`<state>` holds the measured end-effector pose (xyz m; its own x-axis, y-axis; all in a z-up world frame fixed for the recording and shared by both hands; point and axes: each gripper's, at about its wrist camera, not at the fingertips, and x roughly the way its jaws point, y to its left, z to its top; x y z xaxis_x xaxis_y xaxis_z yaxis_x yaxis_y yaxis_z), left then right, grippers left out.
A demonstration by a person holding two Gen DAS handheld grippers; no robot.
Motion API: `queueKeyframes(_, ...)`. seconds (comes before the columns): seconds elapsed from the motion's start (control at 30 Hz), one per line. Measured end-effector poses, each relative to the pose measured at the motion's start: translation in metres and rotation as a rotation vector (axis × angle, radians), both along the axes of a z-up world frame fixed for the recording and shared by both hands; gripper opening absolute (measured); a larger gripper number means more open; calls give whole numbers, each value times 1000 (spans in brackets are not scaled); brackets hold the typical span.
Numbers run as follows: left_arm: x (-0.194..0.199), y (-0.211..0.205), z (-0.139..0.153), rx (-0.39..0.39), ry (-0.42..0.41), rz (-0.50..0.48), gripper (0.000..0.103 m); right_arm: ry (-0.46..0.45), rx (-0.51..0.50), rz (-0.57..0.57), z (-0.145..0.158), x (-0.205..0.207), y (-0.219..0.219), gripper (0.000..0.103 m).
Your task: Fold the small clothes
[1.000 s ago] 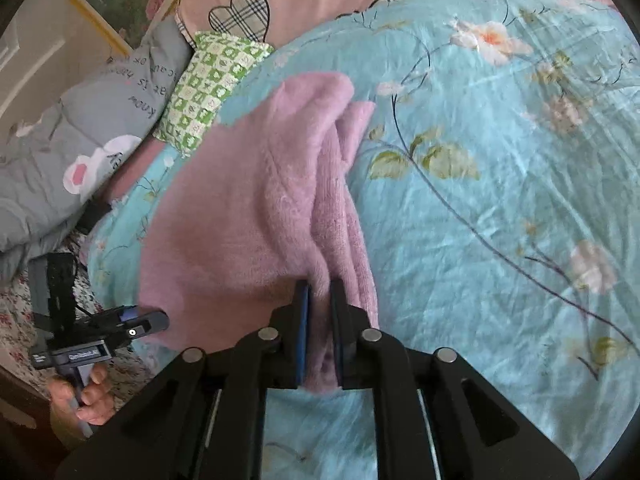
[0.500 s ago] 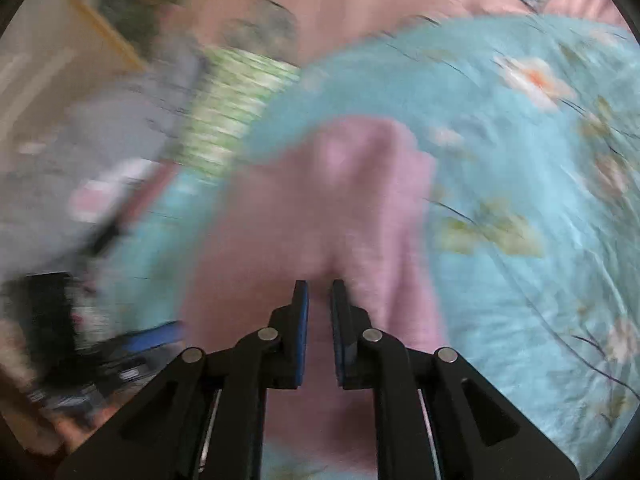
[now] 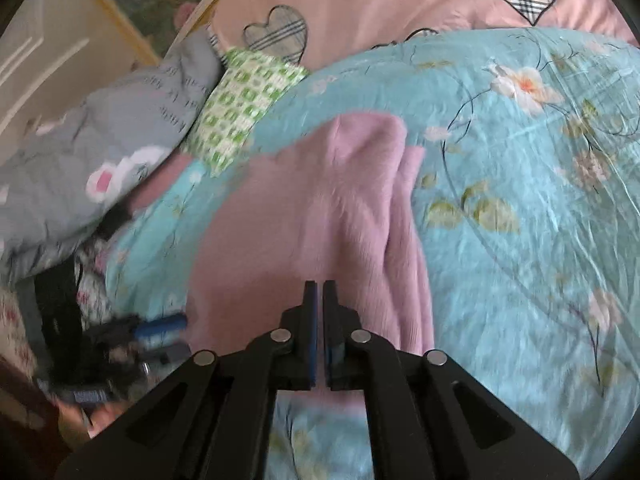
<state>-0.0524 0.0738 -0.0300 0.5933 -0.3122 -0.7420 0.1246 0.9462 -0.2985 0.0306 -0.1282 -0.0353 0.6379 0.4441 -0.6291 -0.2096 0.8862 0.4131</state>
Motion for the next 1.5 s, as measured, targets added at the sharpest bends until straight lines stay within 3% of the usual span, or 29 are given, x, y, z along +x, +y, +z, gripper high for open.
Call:
queueKeyframes(0.1, 3, 1, -21, -1, 52, 19, 48, 68, -43, -49, -32, -3, -12, 0)
queueKeyframes(0.2, 2, 3, -26, -16, 39, 39, 48, 64, 95, -61, -42, -9, -31, 0)
queueKeyframes(0.33, -1, 5, -11, -36, 20, 55, 52, 28, 60, -43, -22, -21, -26, 3)
queueKeyframes(0.47, -11, 12, 2, -52, -7, 108, 74, -25, 77, -30, 1, -36, -25, 4)
queueKeyframes(0.53, -19, 10, 7, -62, -18, 130, 76, -35, 77, -36, 7, -42, -25, 6)
queueKeyframes(0.6, -26, 8, 10, -44, -22, 139, 77, -45, 76, -43, 11, -50, -24, 15)
queueKeyframes(0.67, -33, 3, 12, -8, -36, 150, 78, -55, 77, -47, 11, -57, -23, 52)
queueKeyframes(0.7, -37, 1, 13, 6, -43, 155, 78, -72, 75, -47, 12, -62, -22, 58)
queueKeyframes(1.03, -65, -23, -8, 149, -37, 148, 80, -95, -72, -16, -2, -85, 0, 61)
queueKeyframes(1.17, -67, -26, -9, 201, -51, 146, 80, -95, -142, -14, -9, -93, 2, 76)
queueKeyframes(1.33, -62, -22, 2, 248, -98, 177, 81, -97, -146, -10, -6, -97, 4, 86)
queueKeyframes(1.5, -57, -21, 17, 331, -134, 193, 89, -135, -202, 12, 10, -98, 12, 90)
